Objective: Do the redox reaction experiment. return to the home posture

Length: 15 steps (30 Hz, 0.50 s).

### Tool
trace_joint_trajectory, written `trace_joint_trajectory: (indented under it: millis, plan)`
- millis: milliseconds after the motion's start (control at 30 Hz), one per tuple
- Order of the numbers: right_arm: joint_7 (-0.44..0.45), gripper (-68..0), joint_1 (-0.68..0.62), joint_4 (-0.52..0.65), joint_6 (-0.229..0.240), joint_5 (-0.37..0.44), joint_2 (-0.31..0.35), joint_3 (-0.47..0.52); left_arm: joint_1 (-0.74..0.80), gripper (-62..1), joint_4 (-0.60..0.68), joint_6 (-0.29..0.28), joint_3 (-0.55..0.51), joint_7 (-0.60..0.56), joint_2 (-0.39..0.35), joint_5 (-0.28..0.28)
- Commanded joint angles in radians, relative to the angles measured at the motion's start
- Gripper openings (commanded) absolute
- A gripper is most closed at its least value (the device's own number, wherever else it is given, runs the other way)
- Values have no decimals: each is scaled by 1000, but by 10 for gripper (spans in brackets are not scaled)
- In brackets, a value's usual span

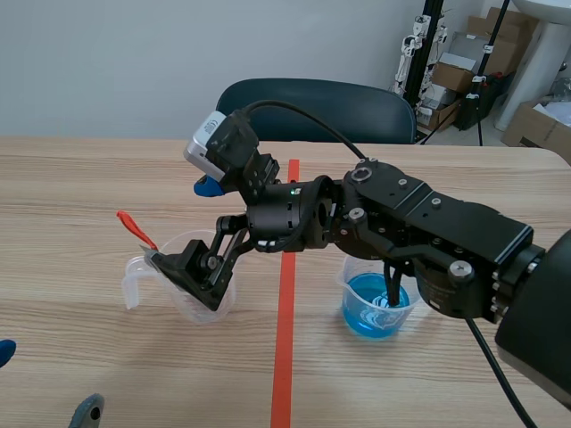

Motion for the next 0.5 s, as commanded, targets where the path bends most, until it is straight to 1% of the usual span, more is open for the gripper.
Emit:
trace_joint_trajectory:
  millis: [0, 233, 367, 467]
  plan:
    - [11, 4, 23, 14, 4, 19, 2, 10, -3, 14, 14, -2, 1, -18, -9, -7]
    - [11, 4, 23, 14, 4, 19, 2, 10, 1, 14, 14, -2, 1, -29, -11, -11]
    - [11, 4, 23, 14, 4, 19, 2, 10, 18, 14, 15, -1, 1, -91, -21, -19]
    - [11, 4, 23, 14, 4, 19, 2, 10, 35, 14, 17, -1, 1, -130, -33, -38]
